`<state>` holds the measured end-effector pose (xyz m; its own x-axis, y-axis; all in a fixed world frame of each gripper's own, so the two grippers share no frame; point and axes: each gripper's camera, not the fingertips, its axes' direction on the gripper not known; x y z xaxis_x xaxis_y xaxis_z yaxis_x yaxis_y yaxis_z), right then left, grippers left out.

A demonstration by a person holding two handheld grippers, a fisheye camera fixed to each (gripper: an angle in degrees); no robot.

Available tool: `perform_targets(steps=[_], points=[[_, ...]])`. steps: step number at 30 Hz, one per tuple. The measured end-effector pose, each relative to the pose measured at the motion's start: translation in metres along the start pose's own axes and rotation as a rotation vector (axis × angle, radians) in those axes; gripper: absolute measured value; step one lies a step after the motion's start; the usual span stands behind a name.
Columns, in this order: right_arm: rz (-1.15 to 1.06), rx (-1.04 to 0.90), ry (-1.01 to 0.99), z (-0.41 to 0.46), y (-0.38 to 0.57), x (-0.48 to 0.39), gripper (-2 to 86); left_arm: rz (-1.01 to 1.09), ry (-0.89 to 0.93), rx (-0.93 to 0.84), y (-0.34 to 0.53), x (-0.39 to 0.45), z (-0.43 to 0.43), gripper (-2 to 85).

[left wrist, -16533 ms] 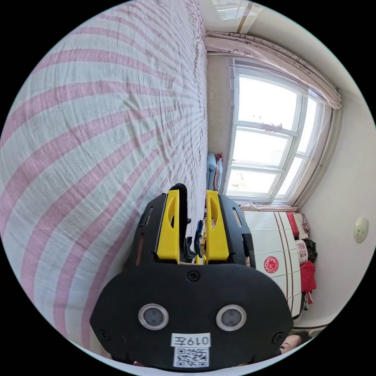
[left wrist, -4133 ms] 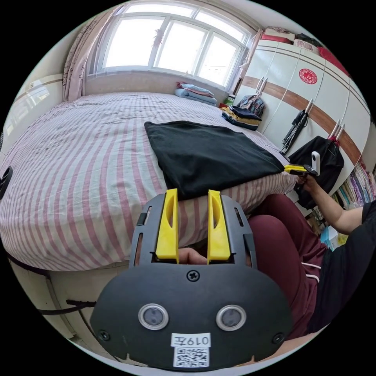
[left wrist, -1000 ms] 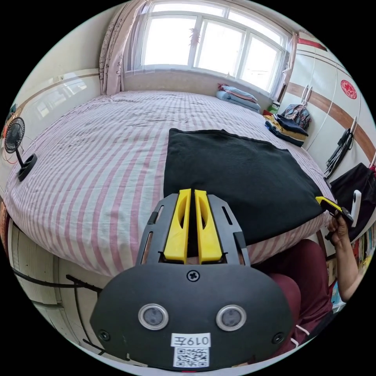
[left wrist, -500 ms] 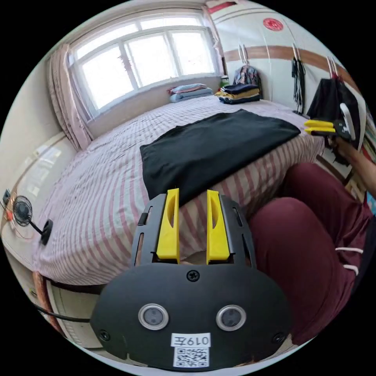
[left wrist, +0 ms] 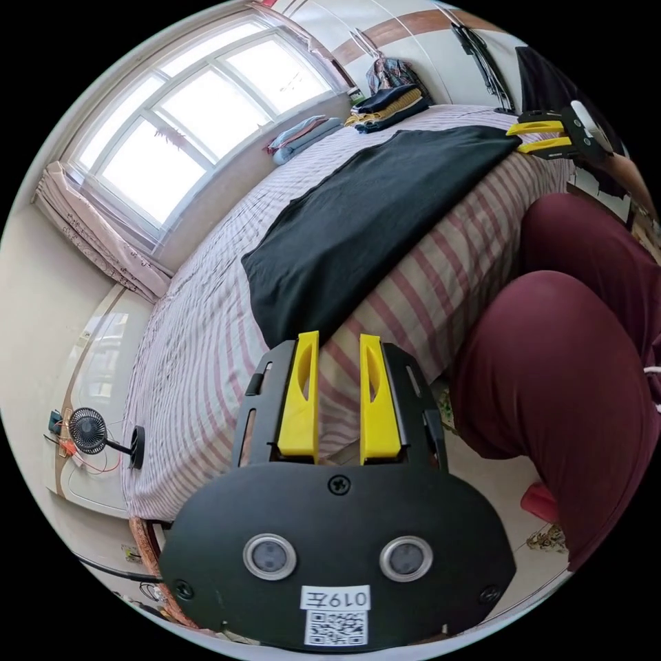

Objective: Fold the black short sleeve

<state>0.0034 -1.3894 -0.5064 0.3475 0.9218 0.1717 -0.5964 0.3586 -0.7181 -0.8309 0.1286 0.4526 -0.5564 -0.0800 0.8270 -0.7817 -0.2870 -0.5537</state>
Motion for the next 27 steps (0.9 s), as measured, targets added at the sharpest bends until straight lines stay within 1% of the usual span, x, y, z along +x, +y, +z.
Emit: perform_targets(steps=[9, 15, 19, 24, 27], points=[[0.009, -0.012, -0.026, 0.002, -0.021, -0.015, 7.1, 0.01, -0.035, 0.018, 0.005, 0.011, 0.01, 6.5], [-0.011, -0.021, -0.031, 0.004, -0.03, -0.021, 6.0, 0.106, -0.098, -0.028, -0.007, 0.033, 0.022, 7.3], [0.001, -0.021, -0.046, 0.005, -0.033, -0.019, 1.0, 0.062, -0.058, -0.025, -0.009, 0.03, 0.026, 5.9], [0.012, 0.01, -0.074, -0.004, -0.031, -0.003, -0.6, 0.058, -0.051, 0.012, -0.006, 0.033, 0.018, 2.6], [-0.005, 0.033, -0.083, -0.01, -0.028, 0.006, -0.9, 0.012, -0.021, 0.027, -0.004, 0.025, 0.016, 1.8]])
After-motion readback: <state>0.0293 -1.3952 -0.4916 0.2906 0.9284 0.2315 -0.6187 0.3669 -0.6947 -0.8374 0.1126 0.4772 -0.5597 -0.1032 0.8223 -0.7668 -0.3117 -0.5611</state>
